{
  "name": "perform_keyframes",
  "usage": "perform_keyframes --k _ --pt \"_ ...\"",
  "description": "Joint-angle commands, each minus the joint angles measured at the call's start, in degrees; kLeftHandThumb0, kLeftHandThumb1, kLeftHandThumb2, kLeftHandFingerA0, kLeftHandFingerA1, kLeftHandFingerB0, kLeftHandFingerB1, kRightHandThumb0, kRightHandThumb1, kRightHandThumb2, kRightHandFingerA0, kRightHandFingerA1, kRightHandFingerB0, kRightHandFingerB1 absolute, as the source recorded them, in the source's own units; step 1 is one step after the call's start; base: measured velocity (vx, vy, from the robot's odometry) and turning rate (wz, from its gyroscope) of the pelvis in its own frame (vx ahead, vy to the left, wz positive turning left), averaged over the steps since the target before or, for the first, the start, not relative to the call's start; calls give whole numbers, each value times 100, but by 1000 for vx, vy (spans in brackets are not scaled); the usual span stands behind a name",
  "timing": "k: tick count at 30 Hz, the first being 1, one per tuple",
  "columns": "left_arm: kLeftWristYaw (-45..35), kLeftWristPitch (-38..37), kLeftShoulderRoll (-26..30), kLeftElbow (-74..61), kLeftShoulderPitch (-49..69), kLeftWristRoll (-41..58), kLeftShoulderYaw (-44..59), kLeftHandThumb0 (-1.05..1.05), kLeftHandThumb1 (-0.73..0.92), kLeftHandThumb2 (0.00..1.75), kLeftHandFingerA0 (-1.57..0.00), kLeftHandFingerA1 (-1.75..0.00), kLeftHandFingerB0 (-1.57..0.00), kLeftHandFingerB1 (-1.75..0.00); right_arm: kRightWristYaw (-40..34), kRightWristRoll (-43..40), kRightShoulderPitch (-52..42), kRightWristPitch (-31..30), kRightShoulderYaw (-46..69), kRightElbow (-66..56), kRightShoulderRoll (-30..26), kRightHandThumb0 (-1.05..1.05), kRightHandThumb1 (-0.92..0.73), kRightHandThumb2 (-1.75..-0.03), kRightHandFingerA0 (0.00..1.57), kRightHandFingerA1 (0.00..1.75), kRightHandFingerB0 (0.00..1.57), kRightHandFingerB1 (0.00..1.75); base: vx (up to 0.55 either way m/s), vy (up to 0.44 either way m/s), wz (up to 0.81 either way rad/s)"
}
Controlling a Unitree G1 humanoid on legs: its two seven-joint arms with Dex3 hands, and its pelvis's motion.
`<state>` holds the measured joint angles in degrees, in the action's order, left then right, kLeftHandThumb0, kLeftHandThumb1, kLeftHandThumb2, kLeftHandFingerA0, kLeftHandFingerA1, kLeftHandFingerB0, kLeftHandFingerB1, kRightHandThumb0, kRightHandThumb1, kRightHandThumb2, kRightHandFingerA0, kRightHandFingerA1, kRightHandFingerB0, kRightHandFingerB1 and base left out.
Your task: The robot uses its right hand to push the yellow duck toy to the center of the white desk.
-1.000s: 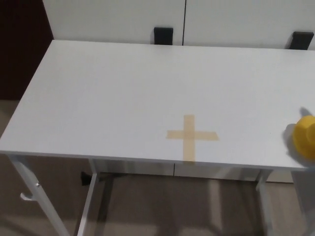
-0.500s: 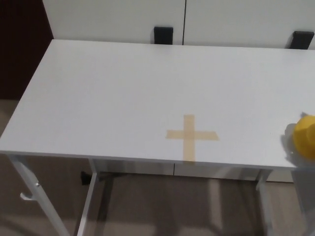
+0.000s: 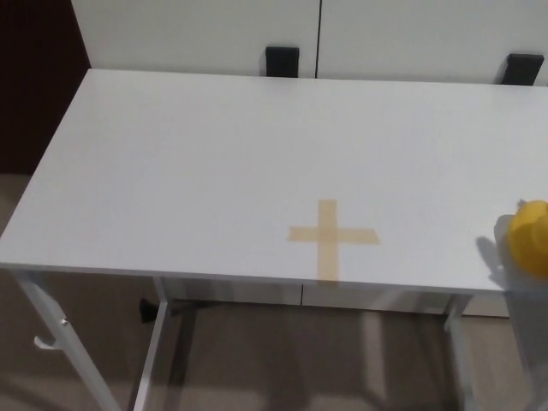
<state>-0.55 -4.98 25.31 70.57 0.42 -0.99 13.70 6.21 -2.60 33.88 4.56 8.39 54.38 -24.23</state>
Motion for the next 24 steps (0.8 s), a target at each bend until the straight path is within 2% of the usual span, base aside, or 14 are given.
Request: perform_keyframes --k 1,2,10,11,14,19,21,22,24 --pt "-25 -72 43 33 -89 15 -37 53 -26 175 -126 -108 -125 -106 -211 154 -12 -10 -58 105 76 -82 -92 -79 20 40 9 28 0 0 0" --pt "-18 -78 45 11 -87 -11 -67 52 -31 175 -129 -106 -128 -106 -211 148 -11 -50 -63 110 103 -83 -92 -78 22 38 11 29 0 0 0" --pt "-59 -136 38 54 -111 28 -83 55 -26 175 -123 -108 -129 -105 -308 149 31 -107 -89 224 345 -84 -92 -77 23 37 12 30 0 0 0" --pt "-14 -98 31 5 -120 1 -115 60 -33 175 -127 -107 -127 -106 -355 174 16 -104 -116 231 432 -85 -92 -78 23 38 11 30 0 0 0" --pt "14 -76 20 -5 -147 -49 -173 66 -37 175 -124 -104 -128 -107 -413 182 -13 -133 -135 216 549 -86 -92 -78 23 38 11 30 0 0 0" --pt "-25 -92 13 -29 -134 -12 -182 67 -36 175 -126 -105 -132 -106 -501 213 -68 -142 -173 176 673 -86 -92 -78 24 39 12 31 0 0 0" --pt "-28 -137 14 34 -147 -14 -184 59 -35 175 -131 -101 -138 -104 -556 259 -60 -105 -235 197 796 -85 -92 -79 23 38 12 31 0 0 0" --pt "-25 -139 6 33 -140 -7 -181 53 -27 175 -125 -104 -132 -108 -582 278 -55 -101 -263 187 853 -86 -92 -79 23 39 13 31 0 0 0" --pt "-20 -135 -5 24 -130 2 -177 53 -27 175 -125 -104 -132 -108 -610 297 -50 -102 -290 170 908 -86 -92 -79 23 39 13 31 0 0 0"
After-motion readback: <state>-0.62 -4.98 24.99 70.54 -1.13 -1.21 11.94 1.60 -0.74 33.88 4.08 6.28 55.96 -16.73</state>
